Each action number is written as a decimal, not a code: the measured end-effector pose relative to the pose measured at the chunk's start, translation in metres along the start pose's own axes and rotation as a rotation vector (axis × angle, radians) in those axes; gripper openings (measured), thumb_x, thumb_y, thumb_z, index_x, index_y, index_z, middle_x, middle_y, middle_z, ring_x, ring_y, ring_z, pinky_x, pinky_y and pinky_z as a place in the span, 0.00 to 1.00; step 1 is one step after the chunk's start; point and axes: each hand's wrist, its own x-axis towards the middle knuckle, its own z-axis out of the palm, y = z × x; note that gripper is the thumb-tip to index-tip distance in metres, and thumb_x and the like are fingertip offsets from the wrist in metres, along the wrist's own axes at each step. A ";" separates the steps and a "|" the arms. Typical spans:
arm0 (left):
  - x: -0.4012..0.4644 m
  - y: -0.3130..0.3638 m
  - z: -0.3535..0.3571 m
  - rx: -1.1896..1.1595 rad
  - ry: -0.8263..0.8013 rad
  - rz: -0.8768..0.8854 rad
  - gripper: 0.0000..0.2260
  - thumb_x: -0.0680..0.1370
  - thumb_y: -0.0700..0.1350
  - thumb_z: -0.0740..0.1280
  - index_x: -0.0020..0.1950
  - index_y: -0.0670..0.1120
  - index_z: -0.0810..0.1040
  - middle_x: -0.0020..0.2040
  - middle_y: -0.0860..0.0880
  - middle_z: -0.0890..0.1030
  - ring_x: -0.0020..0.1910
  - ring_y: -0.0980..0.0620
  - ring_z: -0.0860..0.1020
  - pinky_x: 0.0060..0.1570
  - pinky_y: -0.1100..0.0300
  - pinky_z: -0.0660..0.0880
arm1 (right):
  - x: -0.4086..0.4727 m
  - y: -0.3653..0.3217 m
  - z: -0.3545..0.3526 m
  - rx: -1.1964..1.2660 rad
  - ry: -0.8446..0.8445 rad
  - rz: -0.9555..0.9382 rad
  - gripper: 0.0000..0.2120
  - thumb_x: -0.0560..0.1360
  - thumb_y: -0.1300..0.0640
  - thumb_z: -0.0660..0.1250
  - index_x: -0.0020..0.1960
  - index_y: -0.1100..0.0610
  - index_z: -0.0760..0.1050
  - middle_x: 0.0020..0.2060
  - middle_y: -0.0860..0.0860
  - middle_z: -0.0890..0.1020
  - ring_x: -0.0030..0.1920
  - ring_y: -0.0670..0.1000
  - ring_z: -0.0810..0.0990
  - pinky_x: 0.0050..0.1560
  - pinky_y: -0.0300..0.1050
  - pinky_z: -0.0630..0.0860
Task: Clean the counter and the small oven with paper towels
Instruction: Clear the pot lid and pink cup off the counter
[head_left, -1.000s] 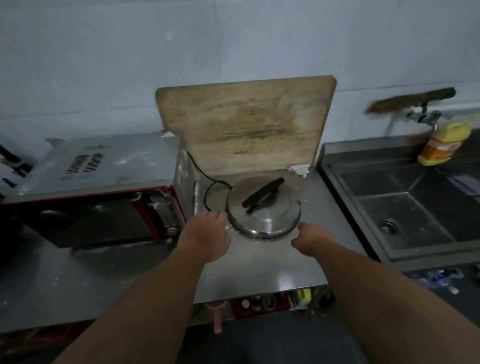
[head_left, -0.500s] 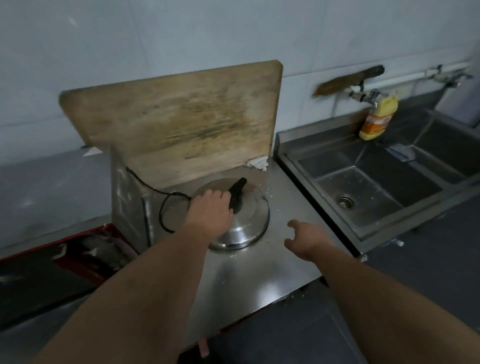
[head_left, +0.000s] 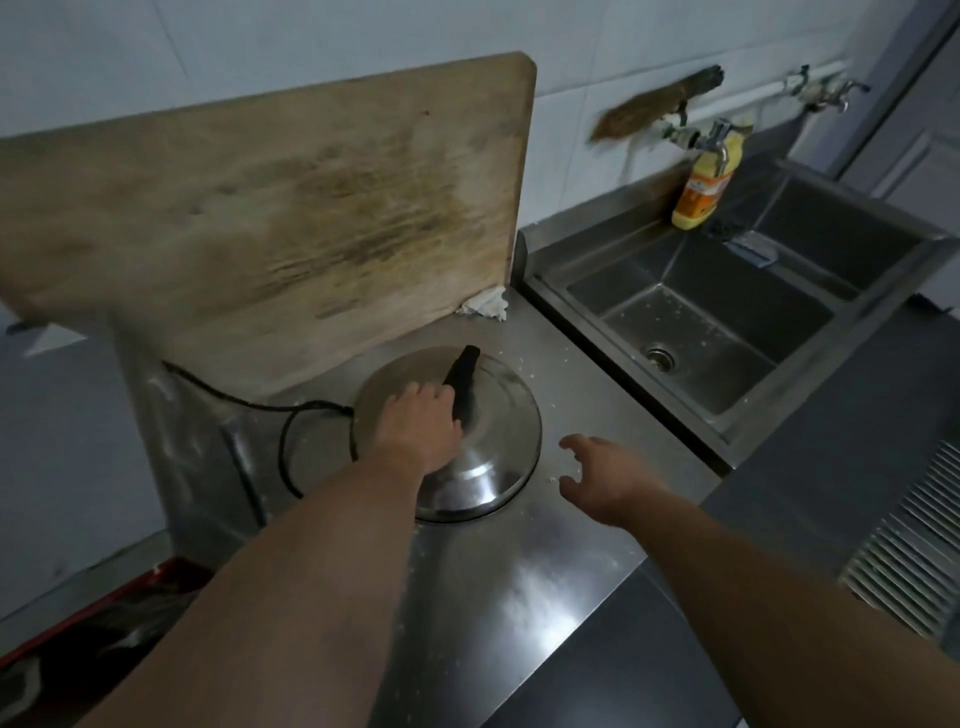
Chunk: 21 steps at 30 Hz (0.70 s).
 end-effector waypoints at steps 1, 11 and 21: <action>0.005 -0.002 0.004 -0.003 -0.007 0.003 0.18 0.82 0.54 0.58 0.69 0.48 0.68 0.67 0.46 0.74 0.65 0.45 0.70 0.61 0.48 0.70 | 0.003 -0.001 0.001 -0.005 0.006 0.001 0.29 0.75 0.41 0.63 0.74 0.46 0.63 0.65 0.51 0.77 0.61 0.54 0.78 0.59 0.49 0.76; 0.051 0.001 0.030 -0.127 -0.072 -0.052 0.21 0.82 0.49 0.57 0.75 0.52 0.62 0.67 0.42 0.72 0.63 0.42 0.71 0.56 0.48 0.72 | 0.025 0.012 0.004 -0.005 0.080 0.024 0.29 0.76 0.42 0.62 0.75 0.46 0.62 0.64 0.51 0.77 0.60 0.53 0.78 0.58 0.50 0.77; 0.073 0.012 0.035 -0.221 -0.141 -0.224 0.30 0.81 0.45 0.56 0.81 0.58 0.50 0.66 0.39 0.68 0.60 0.38 0.73 0.47 0.48 0.72 | 0.024 0.032 0.020 0.012 0.054 0.052 0.29 0.77 0.42 0.62 0.76 0.46 0.61 0.66 0.51 0.76 0.62 0.53 0.77 0.59 0.47 0.76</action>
